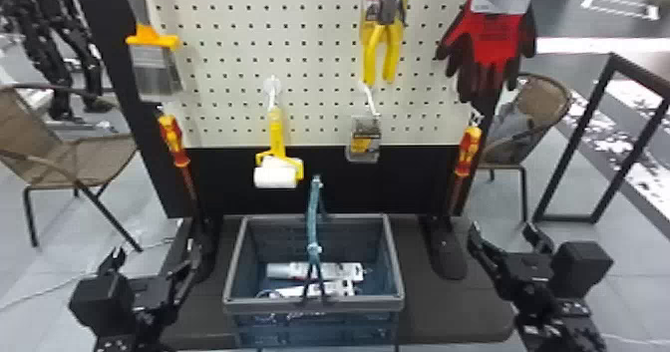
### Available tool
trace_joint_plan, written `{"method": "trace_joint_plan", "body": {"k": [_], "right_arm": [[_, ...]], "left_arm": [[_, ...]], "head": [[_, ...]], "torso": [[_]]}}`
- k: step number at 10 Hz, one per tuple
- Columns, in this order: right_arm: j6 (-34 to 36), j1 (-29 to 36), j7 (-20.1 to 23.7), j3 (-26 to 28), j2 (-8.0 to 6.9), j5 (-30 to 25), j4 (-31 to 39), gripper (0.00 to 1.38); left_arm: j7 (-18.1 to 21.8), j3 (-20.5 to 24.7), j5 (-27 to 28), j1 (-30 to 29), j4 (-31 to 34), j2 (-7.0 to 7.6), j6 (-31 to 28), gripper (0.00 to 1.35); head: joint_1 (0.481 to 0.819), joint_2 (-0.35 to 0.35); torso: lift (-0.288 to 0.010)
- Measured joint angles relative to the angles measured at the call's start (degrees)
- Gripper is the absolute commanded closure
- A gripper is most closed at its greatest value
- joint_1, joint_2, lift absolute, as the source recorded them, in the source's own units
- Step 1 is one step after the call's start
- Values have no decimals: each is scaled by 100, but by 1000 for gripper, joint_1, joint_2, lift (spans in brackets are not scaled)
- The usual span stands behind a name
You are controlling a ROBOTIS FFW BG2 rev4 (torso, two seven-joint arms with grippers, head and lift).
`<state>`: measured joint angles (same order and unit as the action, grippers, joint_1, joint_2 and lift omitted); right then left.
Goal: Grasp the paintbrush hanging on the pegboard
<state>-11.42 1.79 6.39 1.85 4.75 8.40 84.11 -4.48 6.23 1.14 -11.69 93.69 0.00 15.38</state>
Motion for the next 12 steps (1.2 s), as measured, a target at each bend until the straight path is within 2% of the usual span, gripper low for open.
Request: {"method": "trace_joint_plan", "body": {"k": [8, 9, 11, 12], "right_arm": [[-24, 7, 3, 0, 0, 28, -9, 277], [-28, 13, 3, 0, 0, 60, -17, 277], [-41, 18, 3, 0, 7, 83, -22, 277], [-43, 22, 2, 0, 9, 83, -20, 277]], "left_arm": [[0, -15, -54, -4, 3, 0, 21, 171], [60, -29, -156, -12, 160, 0, -95, 173], [201, 78, -533, -67, 944, 7, -723, 173], [282, 183, -731, -75, 1382, 59, -1089, 173]], "head": [[549, 0], [549, 0], [549, 0], [549, 0]], "torso": [[-100], [-100], [-100], [-100]]}}
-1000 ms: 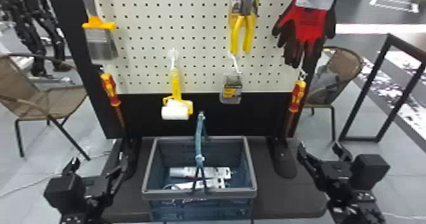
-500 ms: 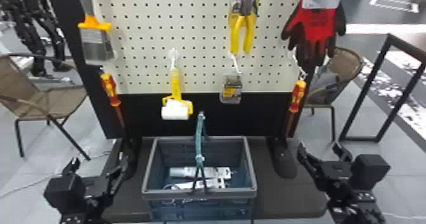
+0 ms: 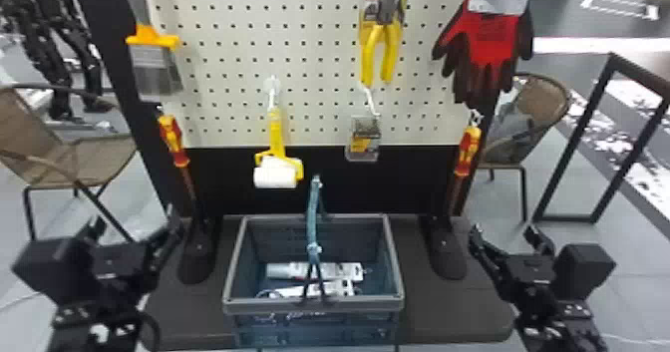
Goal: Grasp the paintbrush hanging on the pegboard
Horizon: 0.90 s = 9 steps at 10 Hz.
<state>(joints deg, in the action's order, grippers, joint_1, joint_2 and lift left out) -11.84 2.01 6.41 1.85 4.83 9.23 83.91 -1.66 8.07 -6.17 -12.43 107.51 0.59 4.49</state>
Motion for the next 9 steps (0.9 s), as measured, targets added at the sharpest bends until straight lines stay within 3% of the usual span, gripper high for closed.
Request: {"method": "trace_joint_plan", "body": {"k": [2, 4, 6, 7, 9], "right_arm": [[-2, 8, 0, 0, 6, 0, 3, 277], [-2, 18, 1, 0, 10, 0, 4, 277], [-1, 19, 1, 0, 17, -8, 14, 277], [1, 16, 1, 0, 18, -20, 18, 277], [1, 11, 1, 0, 18, -28, 20, 277]], "left_arm": [[452, 394, -232, 69, 792, 24, -915, 171], [1498, 1091, -291, 449, 1391, -54, -2016, 171], [2452, 1761, -416, 1027, 1493, -52, -2833, 171], [2748, 2009, -513, 1315, 1465, 33, -3130, 171], [2860, 2200, -985, 1735, 1340, 407, -3435, 167]], "head": [[549, 0], [549, 0], [549, 0], [549, 0], [549, 0]], "torso": [[-100], [-100], [-100], [-100], [-100]]}}
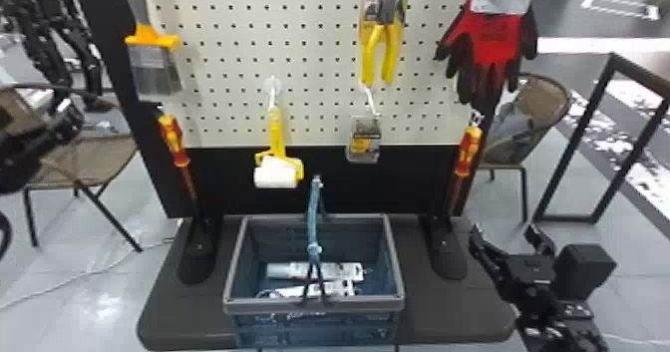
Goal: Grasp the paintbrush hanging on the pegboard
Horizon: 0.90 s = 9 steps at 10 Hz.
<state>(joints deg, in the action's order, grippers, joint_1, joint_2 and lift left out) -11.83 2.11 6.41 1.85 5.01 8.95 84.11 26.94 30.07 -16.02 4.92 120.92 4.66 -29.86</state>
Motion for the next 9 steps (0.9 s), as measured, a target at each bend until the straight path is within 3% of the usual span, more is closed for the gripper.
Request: {"method": "trace_joint_plan", "body": {"k": [2, 5, 8, 9], "right_arm": [[1, 0, 0, -1, -1, -6, 1, 277], [1, 0, 0, -9, -2, -22, 8, 277], [1, -1, 0, -9, -4, -34, 9, 277], [1, -6, 0, -9, -6, -38, 9, 277]], "left_arm": [[135, -21, -518, 403, -198, 406, -221, 167], [749, -78, -930, 1208, -785, 747, -617, 171], [1104, -417, -1404, 1798, -1455, 1228, -876, 167], [1189, -473, -1488, 1953, -1577, 1306, -967, 168]], "head": [[549, 0], [549, 0], [549, 0], [549, 0]], "torso": [[-100], [-100], [-100], [-100]]}}
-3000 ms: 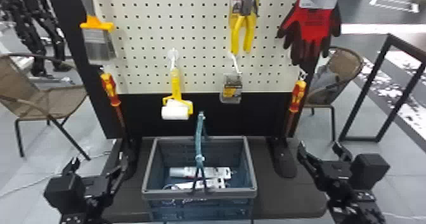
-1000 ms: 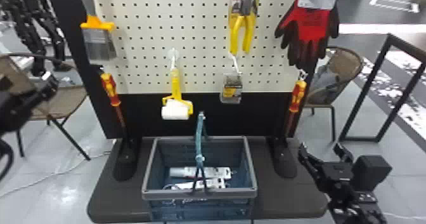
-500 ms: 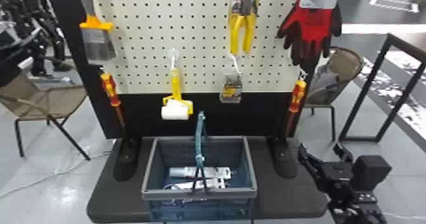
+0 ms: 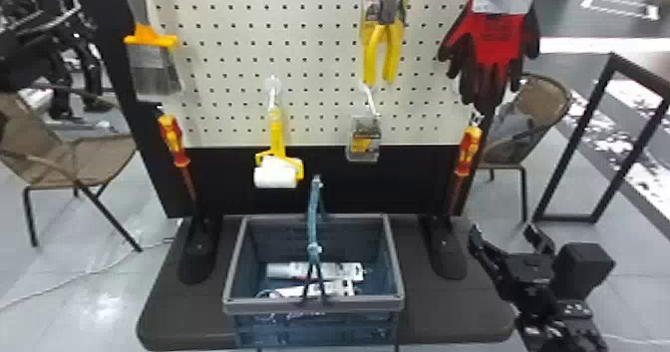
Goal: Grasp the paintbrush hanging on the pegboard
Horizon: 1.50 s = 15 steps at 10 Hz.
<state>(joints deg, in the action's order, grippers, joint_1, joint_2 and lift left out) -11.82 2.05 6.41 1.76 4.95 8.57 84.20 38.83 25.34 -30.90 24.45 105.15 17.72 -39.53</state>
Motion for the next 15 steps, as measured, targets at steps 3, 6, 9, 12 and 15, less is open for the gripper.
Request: {"method": "trace_joint_plan", "body": {"k": [3, 6, 9, 12, 15], "right_arm": [[-8, -10, 0, -8, 2, -24, 8, 277], [-36, -34, 0, -9, 5, -70, 9, 277], [-40, -46, 0, -9, 6, -89, 3, 277], [-41, -74, 2, -14, 16, -101, -15, 277], [-86, -82, 0, -17, 26, -102, -24, 277]], "left_arm": [[141, -175, -244, 376, -393, 192, -195, 170], [374, -515, -408, 720, -944, 361, -346, 171], [417, -774, -512, 913, -1140, 415, -424, 171], [415, -1005, -628, 1074, -1183, 416, -462, 171], [429, -1160, -651, 1191, -1375, 474, -476, 171]], "head": [[549, 0], [549, 0], [549, 0], [549, 0], [549, 0]], "torso": [[-100], [-100], [-100], [-100], [-100]]}}
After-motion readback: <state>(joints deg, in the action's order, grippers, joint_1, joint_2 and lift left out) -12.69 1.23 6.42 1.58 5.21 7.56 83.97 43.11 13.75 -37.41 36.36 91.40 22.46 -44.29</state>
